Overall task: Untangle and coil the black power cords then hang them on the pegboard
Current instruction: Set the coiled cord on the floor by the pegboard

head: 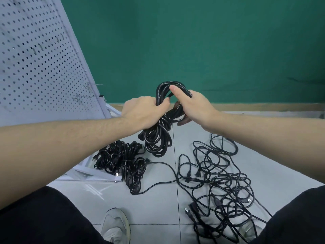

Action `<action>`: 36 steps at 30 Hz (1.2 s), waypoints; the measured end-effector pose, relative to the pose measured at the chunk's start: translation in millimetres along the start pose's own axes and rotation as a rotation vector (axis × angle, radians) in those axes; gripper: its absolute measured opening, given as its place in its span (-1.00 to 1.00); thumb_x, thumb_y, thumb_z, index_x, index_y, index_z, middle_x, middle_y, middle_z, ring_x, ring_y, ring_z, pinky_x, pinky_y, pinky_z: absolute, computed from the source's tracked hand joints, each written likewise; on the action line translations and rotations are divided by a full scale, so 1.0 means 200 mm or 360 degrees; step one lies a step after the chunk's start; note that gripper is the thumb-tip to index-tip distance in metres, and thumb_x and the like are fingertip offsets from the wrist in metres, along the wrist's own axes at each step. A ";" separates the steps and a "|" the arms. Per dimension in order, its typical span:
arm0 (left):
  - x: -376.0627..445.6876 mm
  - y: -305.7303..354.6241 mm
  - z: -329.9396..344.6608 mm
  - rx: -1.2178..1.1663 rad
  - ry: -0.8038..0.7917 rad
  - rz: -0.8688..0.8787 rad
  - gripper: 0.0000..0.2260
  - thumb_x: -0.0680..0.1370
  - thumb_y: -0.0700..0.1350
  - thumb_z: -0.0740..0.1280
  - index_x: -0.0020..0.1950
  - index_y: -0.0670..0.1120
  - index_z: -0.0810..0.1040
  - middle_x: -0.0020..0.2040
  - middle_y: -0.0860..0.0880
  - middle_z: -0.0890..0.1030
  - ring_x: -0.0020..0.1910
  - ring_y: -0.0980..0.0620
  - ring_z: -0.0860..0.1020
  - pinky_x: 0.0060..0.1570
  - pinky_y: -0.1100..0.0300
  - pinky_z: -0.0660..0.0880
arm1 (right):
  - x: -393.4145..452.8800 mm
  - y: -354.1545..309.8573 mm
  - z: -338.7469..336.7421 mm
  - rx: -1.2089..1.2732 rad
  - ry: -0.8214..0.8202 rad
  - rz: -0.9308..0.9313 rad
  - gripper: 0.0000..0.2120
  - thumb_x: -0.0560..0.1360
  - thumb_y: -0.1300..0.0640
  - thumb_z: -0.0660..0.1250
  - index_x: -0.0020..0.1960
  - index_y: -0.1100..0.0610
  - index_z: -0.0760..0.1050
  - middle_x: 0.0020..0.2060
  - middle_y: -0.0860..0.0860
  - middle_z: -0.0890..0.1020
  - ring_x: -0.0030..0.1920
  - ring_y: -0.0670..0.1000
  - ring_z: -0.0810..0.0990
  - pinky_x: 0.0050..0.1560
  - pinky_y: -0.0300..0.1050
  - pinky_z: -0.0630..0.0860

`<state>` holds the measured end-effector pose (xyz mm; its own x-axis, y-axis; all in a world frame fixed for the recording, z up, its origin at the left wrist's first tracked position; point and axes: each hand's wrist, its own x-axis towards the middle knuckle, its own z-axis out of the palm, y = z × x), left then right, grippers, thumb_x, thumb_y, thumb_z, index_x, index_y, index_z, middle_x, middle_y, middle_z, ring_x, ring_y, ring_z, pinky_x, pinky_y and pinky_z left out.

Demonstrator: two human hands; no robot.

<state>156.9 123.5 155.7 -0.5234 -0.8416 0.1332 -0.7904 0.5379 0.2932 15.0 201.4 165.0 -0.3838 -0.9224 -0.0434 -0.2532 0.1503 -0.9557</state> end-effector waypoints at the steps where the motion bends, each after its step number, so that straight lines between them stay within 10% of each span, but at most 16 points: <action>1: 0.00 -0.02 0.02 0.0024 -0.0034 0.0003 -0.41 0.64 0.32 -0.04 -0.30 -0.07 0.44 -0.34 0.00 0.59 -0.27 -0.01 0.53 -0.26 0.10 0.32 | 0.01 0.02 0.01 -0.0037 -0.0023 0.0029 -0.54 0.58 -0.27 0.28 -0.09 0.16 0.51 -0.23 0.12 0.65 -0.28 0.00 0.72 -0.25 0.09 0.70; 15: 0.23 -0.38 0.61 -0.0806 -0.0747 -0.0318 -0.52 0.54 0.27 0.39 -0.33 -0.03 0.33 -0.43 0.04 0.37 -0.41 0.03 0.34 -0.36 0.15 0.23 | 0.37 0.60 0.17 -0.0049 -0.0294 0.0641 -0.40 0.50 -0.35 0.34 0.19 0.18 0.53 0.09 0.00 0.59 -0.13 0.03 0.70 -0.18 -0.04 0.70; 21: 0.48 -0.44 0.98 -0.0732 -0.0809 -0.0518 -0.55 0.56 0.27 0.37 -0.24 -0.09 0.44 -0.33 -0.04 0.47 -0.36 -0.01 0.43 -0.30 0.14 0.35 | 0.59 0.90 0.19 -0.0077 -0.0339 0.0856 -0.31 0.49 -0.43 0.24 0.44 0.00 0.32 0.27 -0.03 0.52 0.03 0.04 0.69 -0.05 0.07 0.71; 26: 0.60 -0.55 1.24 -0.0768 -0.0791 -0.0731 -0.53 0.56 0.25 0.38 -0.28 -0.11 0.43 -0.31 -0.08 0.50 -0.36 -0.02 0.45 -0.25 0.15 0.39 | 0.69 1.17 0.20 -0.0219 -0.0482 0.1006 -0.65 0.64 -0.15 0.25 0.25 0.09 0.43 0.16 0.08 0.59 -0.12 0.02 0.62 -0.07 -0.02 0.69; 36: 0.69 -0.76 1.35 -0.0037 -0.1056 -0.0677 -0.94 0.52 -0.22 0.35 -0.11 -0.20 0.52 -0.28 -0.08 0.56 -0.29 -0.07 0.53 -0.37 0.17 0.38 | 0.69 1.50 0.37 -0.0852 -0.0975 0.0814 -0.69 0.63 0.12 0.30 0.36 0.07 0.44 0.00 0.01 0.57 -0.14 0.02 0.57 -0.28 -0.26 0.49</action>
<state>118.2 -61.5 -126.4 -0.2638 -0.7665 -0.5856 -0.9625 0.1687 0.2126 -48.3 93.3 -148.8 -0.0679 -0.7033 -0.7077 -0.6139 0.5886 -0.5260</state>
